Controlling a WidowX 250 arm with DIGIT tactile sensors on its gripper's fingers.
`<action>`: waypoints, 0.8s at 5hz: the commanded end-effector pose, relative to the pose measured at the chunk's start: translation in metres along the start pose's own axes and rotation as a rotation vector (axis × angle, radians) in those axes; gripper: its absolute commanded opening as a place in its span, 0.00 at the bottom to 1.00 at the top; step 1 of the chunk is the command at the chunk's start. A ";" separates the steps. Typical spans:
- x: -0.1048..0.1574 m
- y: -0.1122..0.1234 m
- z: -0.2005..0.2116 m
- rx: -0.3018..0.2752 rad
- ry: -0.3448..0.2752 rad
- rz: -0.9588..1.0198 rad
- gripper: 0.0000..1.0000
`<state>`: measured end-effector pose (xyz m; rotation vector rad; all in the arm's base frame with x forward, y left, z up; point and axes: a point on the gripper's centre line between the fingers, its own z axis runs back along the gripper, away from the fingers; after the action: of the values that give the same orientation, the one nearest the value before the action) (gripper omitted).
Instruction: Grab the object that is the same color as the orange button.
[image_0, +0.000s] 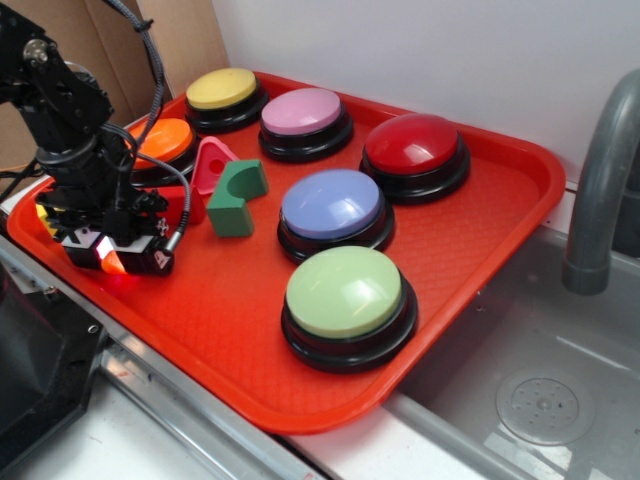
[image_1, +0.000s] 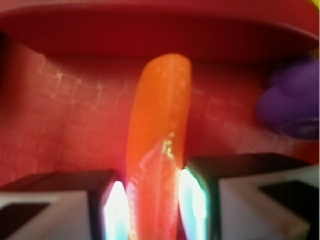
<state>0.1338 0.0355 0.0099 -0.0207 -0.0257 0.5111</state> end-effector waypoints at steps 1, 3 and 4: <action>0.002 -0.012 0.026 0.015 -0.035 -0.057 0.00; 0.007 -0.044 0.108 -0.013 0.002 -0.366 0.00; -0.003 -0.061 0.132 -0.042 -0.022 -0.478 0.00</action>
<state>0.1545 -0.0161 0.1342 -0.0480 -0.0226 0.0449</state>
